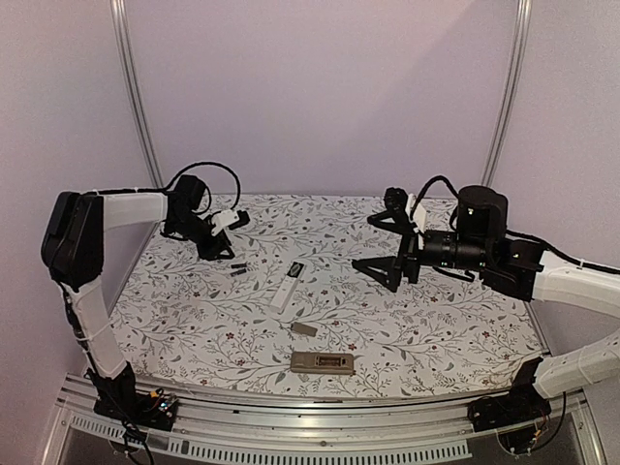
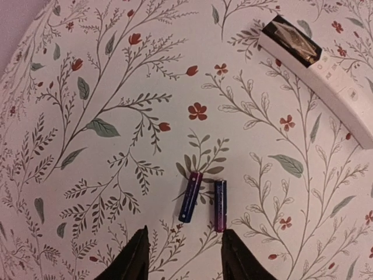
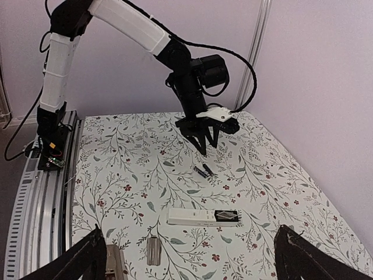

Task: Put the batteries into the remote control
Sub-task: Pick up the battery from the center of the board, then pass from the left arm to the right

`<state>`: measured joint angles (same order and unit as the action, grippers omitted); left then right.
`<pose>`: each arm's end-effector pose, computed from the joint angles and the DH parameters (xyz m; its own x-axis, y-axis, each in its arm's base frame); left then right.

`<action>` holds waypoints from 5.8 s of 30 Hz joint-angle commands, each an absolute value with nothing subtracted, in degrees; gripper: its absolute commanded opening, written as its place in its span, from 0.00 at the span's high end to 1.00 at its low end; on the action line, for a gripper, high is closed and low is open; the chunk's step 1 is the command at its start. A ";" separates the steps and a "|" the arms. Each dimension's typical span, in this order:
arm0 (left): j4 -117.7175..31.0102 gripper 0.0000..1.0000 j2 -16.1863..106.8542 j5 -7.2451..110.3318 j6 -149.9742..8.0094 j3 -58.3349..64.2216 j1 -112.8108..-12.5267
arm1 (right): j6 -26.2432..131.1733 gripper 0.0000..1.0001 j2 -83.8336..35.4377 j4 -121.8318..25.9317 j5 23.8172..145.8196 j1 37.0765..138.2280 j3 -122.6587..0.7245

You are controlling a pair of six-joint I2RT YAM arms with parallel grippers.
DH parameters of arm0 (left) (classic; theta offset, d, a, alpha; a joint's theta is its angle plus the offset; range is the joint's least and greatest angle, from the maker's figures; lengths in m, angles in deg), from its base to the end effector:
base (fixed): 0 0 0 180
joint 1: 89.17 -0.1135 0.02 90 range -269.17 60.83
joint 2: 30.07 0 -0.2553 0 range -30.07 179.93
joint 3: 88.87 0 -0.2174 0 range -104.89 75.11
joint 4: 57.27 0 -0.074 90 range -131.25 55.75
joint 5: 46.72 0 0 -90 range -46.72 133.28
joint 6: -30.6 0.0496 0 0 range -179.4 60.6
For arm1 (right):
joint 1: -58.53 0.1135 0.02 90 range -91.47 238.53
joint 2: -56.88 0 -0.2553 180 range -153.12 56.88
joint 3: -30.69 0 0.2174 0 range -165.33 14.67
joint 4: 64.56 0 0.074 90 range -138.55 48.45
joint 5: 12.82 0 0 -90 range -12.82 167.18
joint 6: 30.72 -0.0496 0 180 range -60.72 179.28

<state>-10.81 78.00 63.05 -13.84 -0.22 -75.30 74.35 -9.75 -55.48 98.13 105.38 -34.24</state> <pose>0.3473 -0.1030 0.1860 -0.3398 0.7760 -0.5314 0.8803 0.4613 0.1108 0.1609 0.1976 0.3189 0.1161 -0.2312 -0.9660 -0.9231 0.3338 -0.1908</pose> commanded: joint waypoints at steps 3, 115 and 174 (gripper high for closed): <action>-5.99 0.57 84.62 68.06 -5.06 -5.11 -77.76 | 75.57 0.01 -8.40 -56.90 98.83 104.70 -32.53; -3.50 1.00 80.58 50.73 -40.59 -3.20 -19.61 | 18.54 0.27 -23.63 -47.75 108.80 98.95 -20.00; -89.97 1.00 52.45 58.21 -65.55 22.83 -27.86 | 56.28 0.31 0.33 -81.51 104.12 106.56 -21.82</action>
<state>-73.78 51.40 54.22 -61.91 21.55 -27.52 49.08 2.67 -69.25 104.77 102.67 -22.30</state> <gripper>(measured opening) 0.041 0.706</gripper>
